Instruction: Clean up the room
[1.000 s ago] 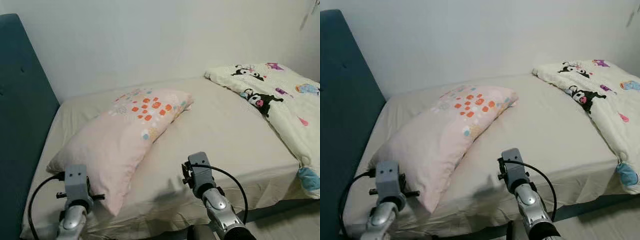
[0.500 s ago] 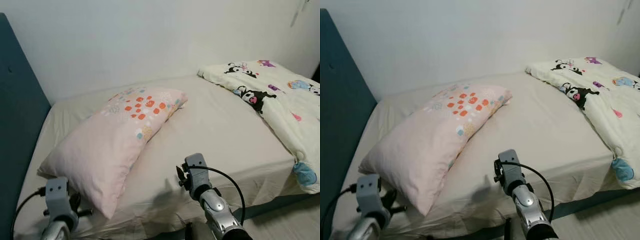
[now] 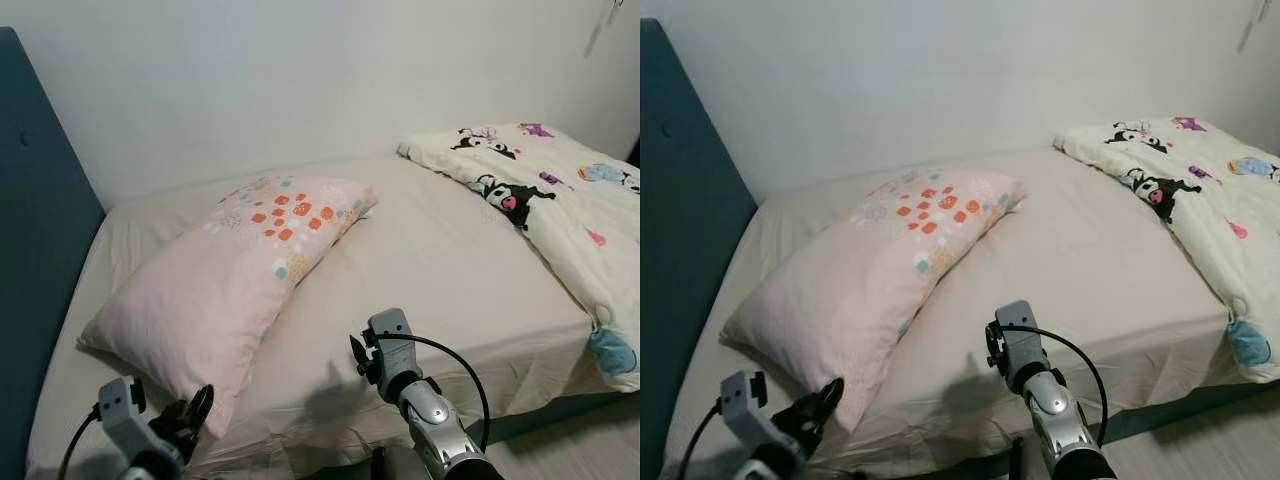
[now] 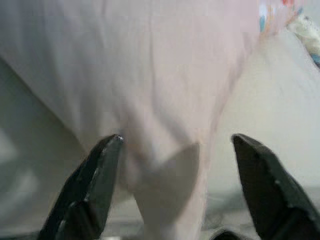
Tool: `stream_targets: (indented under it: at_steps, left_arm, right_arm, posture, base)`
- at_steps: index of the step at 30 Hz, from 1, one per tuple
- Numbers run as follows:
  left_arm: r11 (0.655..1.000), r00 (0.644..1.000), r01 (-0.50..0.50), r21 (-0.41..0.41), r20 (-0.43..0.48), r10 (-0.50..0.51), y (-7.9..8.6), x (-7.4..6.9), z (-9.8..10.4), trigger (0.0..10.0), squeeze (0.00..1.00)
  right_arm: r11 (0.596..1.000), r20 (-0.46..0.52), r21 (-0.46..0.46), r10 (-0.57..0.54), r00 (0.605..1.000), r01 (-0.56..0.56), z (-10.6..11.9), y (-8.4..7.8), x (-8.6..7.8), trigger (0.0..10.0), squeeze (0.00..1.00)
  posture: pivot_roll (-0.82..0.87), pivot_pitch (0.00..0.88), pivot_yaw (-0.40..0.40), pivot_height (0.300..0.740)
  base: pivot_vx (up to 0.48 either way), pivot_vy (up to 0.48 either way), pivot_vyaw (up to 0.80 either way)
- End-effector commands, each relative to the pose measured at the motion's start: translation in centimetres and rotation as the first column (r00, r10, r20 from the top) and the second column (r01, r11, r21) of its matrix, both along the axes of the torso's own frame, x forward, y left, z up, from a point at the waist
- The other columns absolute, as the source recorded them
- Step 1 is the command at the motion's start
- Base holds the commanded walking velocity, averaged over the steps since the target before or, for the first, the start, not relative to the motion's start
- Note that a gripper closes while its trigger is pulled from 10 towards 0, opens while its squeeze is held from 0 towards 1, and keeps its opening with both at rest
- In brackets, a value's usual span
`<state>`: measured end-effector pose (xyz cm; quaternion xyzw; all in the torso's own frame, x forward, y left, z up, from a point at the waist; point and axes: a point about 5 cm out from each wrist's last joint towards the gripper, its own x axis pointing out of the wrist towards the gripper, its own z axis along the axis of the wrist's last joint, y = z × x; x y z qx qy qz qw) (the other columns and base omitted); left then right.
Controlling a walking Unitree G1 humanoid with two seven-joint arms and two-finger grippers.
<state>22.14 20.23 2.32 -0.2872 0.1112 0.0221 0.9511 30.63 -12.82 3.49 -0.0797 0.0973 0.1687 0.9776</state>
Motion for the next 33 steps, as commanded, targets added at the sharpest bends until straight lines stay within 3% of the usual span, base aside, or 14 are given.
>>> stream_targets:
  at_steps: [1,10,13,14,16,17,21,23,26,31,33]
  left_arm:
    - [0.999,0.999,-0.024,0.039,-0.032,0.025,0.3,-0.1,-0.6,10.0,1.0]
    - [0.99,0.997,-0.071,0.123,-0.02,0.074,1.4,0.9,-0.2,10.0,1.0]
    - [0.978,0.996,-0.088,0.188,0.001,0.09,2.3,0.8,0.3,10.0,1.0]
    - [0.964,0.993,-0.118,0.238,0.009,0.119,2.9,0.8,0.5,10.0,1.0]
    - [0.964,0.993,-0.118,0.238,0.009,0.119,2.9,0.8,0.5,10.0,1.0]
    - [0.934,0.981,-0.189,0.304,0.031,0.189,4.4,0.6,0.8,10.0,1.0]
    - [0.939,0.986,-0.162,0.302,0.012,0.166,4.0,0.5,0.4,10.0,1.0]
    - [0.975,0.994,-0.105,0.193,-0.018,0.111,2.2,0.6,-0.5,10.0,1.0]
    - [0.988,0.996,-0.086,0.131,-0.027,0.091,1.1,0.8,-1.0,10.0,1.0]
    - [0.988,0.997,-0.047,0.148,-0.047,0.055,-0.2,1.3,-1.7,10.0,1.0]
    - [0.992,0.997,-0.045,0.119,-0.056,0.052,-0.6,1.6,-2.0,10.0,1.0]
  right_arm:
    - [1.0,0.0,0.008,0.008,1.0,-0.008,0.1,0.3,0.0,10.0,0.0]
    - [1.0,0.013,0.01,0.015,1.0,-0.015,0.4,0.2,0.0,10.0,0.0]
    - [1.0,0.017,0.011,0.016,1.0,-0.016,0.4,0.2,0.0,10.0,0.0]
    - [1.0,0.017,0.011,0.017,1.0,-0.017,0.4,0.2,-0.1,10.0,0.0]
    - [1.0,0.017,0.011,0.017,1.0,-0.017,0.4,0.2,-0.1,10.0,0.0]
    - [1.0,0.013,0.01,0.02,1.0,-0.02,0.3,0.2,-0.2,10.0,0.0]
    - [1.0,0.002,0.008,0.027,1.0,-0.027,0.0,0.4,-0.4,10.0,0.0]
    - [0.999,-0.005,0.01,0.034,0.999,-0.034,-0.1,0.7,-0.4,10.0,0.0]
    - [0.999,-0.01,0.012,0.039,0.999,-0.038,-0.1,0.8,-0.5,10.0,0.0]
    - [0.999,-0.011,0.007,0.048,0.999,-0.048,-0.1,1.0,-0.5,10.0,0.0]
    - [0.999,-0.011,0.008,0.051,0.999,-0.051,-0.1,1.0,-0.5,10.0,0.0]
  posture:
    - [-0.08,0.011,-0.004,0.561]
    - [-0.1,0.019,-0.004,0.561]
    - [-0.1,0.02,-0.002,0.561]
    - [-0.1,0.019,-0.001,0.561]
    - [-0.1,0.019,-0.001,0.561]
    - [-0.09,0.019,-0.003,0.561]
    - [-0.09,0.02,-0.005,0.561]
    - [-0.09,0.025,-0.002,0.561]
    - [-0.09,0.029,-0.004,0.561]
    - [-0.1,0.04,-0.004,0.561]
    - [-0.1,0.045,-0.003,0.561]
  base:
    - [0.0,0.0,0.0]
    - [0.0,0.0,0.0]
    - [0.0,0.0,0.0]
    - [0.0,0.0,0.0]
    - [0.0,0.0,0.0]
    - [0.0,0.0,0.0]
    - [0.0,0.0,0.0]
    - [0.0,0.0,0.0]
    - [0.0,0.0,0.0]
    - [0.0,0.0,0.0]
    - [0.0,0.0,0.0]
